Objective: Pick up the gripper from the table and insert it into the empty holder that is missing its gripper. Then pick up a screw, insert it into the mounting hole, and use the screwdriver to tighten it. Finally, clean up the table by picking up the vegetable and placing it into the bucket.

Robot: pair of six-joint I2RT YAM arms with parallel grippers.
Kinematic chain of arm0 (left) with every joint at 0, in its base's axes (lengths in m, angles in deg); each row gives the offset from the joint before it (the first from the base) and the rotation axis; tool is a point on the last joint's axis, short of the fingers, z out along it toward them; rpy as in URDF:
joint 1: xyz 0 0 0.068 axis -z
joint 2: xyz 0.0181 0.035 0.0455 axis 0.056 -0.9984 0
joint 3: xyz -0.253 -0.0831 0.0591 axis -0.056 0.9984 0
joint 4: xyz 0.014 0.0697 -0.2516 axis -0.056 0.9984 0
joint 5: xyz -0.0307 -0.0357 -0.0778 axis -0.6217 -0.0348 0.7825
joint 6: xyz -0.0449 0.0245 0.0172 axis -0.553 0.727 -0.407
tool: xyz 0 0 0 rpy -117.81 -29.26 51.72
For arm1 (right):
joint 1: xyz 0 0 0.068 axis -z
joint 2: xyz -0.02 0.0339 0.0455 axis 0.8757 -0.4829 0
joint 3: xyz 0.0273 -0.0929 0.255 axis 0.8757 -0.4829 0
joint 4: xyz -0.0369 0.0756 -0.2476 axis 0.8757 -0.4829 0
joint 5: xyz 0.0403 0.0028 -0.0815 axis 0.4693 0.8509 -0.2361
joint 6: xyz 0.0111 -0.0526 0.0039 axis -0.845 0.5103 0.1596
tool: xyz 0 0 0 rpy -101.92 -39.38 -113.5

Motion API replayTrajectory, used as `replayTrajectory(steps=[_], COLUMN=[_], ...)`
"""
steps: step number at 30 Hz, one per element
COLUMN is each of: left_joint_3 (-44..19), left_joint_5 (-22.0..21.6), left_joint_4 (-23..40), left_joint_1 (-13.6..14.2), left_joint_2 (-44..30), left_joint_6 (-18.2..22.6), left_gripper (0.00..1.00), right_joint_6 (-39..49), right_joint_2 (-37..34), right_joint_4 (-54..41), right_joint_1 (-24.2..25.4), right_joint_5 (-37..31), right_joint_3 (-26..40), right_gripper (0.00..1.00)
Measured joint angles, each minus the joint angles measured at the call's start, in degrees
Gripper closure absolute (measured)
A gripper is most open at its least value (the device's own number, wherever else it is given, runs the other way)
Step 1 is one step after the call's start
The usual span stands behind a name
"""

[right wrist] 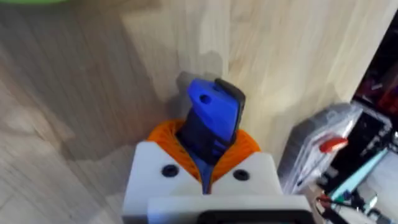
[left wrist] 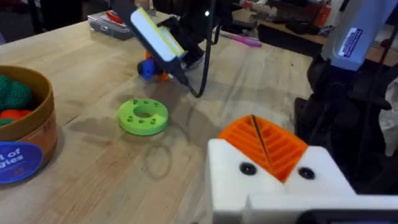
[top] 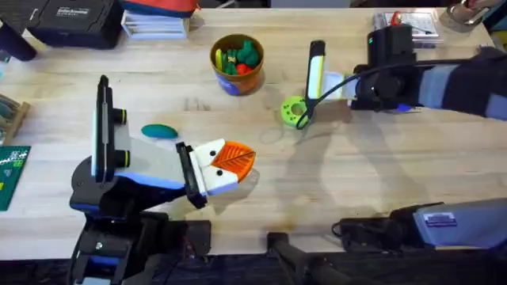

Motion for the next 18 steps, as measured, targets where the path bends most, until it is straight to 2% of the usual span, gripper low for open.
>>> replayTrajectory(steps=[3, 4, 8, 10, 11, 13, 18], left_joint_3=[0.0, 0.0, 0.0, 0.0, 0.0, 0.0, 0.0], left_joint_5=[0.0, 0.0, 0.0, 0.0, 0.0, 0.0, 0.0], left_joint_4=[0.0, 0.0, 0.0, 0.0, 0.0, 0.0, 0.0], left_joint_1=[0.0, 0.0, 0.0, 0.0, 0.0, 0.0, 0.0], left_joint_2=[0.0, 0.0, 0.0, 0.0, 0.0, 0.0, 0.0], left_joint_6=[0.0, 0.0, 0.0, 0.0, 0.0, 0.0, 0.0], left_gripper=[0.986, 0.986, 0.986, 0.986, 0.986, 0.986, 0.986], right_joint_6=[-0.7, -2.0, -5.4, -7.0, -7.8, -10.3, -18.4], right_joint_2=[-0.6, -0.6, -0.5, -0.2, 0.0, 0.3, 1.9], right_joint_4=[-1.9, -2.5, -3.9, -4.2, -4.2, -5.0, -9.1], right_joint_1=[0.0, 0.0, 0.0, 0.0, 0.0, 0.1, 0.1], right_joint_5=[0.2, 0.2, 0.2, -0.1, -0.3, -0.5, -0.6], right_joint_3=[1.0, 1.2, 2.8, 3.4, 3.7, 3.9, 3.9], right_gripper=[0.979, 0.910, 0.380, 0.133, 0.043, 0.012, 0.009])
